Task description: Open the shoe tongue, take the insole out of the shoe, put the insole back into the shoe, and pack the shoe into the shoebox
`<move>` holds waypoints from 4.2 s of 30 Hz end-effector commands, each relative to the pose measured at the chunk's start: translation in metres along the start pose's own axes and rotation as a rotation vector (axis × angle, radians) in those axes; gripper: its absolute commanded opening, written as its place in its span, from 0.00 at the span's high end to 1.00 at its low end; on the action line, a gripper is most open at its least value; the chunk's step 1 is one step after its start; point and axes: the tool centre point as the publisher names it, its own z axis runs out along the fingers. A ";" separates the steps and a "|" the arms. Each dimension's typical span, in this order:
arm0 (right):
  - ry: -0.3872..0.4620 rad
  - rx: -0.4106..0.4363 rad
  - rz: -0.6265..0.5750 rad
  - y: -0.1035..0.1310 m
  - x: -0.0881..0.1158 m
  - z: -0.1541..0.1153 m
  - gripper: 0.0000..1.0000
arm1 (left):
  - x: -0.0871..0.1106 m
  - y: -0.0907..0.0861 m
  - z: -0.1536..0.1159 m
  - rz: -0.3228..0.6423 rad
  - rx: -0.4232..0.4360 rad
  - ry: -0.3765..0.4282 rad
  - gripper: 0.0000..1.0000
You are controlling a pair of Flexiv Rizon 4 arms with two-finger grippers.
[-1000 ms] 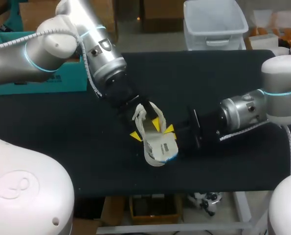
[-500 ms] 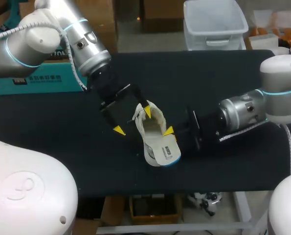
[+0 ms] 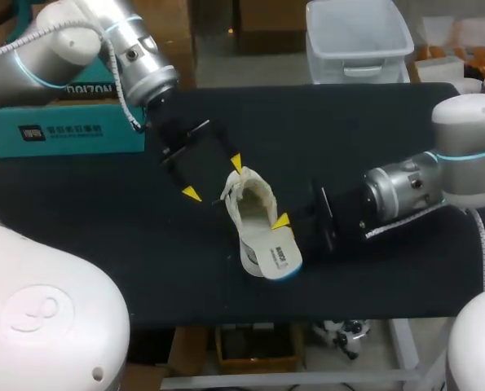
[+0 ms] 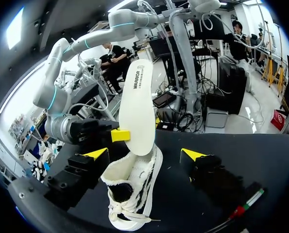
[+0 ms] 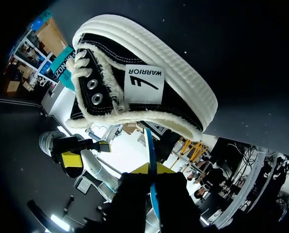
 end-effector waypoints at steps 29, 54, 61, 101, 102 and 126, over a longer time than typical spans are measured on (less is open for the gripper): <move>0.018 0.005 0.000 0.000 -0.004 -0.007 1.00 | -0.021 0.004 -0.015 -0.005 0.005 0.056 0.00; 0.039 -0.005 -0.029 0.001 0.011 -0.013 1.00 | 0.044 -0.035 0.033 -0.091 -0.089 -0.383 0.00; 0.036 -0.011 -0.045 0.001 0.012 -0.014 1.00 | 0.044 -0.035 0.033 -0.091 -0.089 -0.383 0.00; 0.138 -0.004 -0.015 0.015 0.009 0.004 1.00 | 0.040 -0.007 0.079 -0.050 -0.030 -0.696 0.07; 0.138 -0.004 -0.015 0.016 0.009 0.005 1.00 | 0.039 -0.005 0.080 -0.053 -0.020 -0.695 0.12; 0.126 -0.074 -0.061 0.031 0.011 0.000 1.00 | 0.012 0.012 0.098 -0.062 -0.001 -0.712 0.58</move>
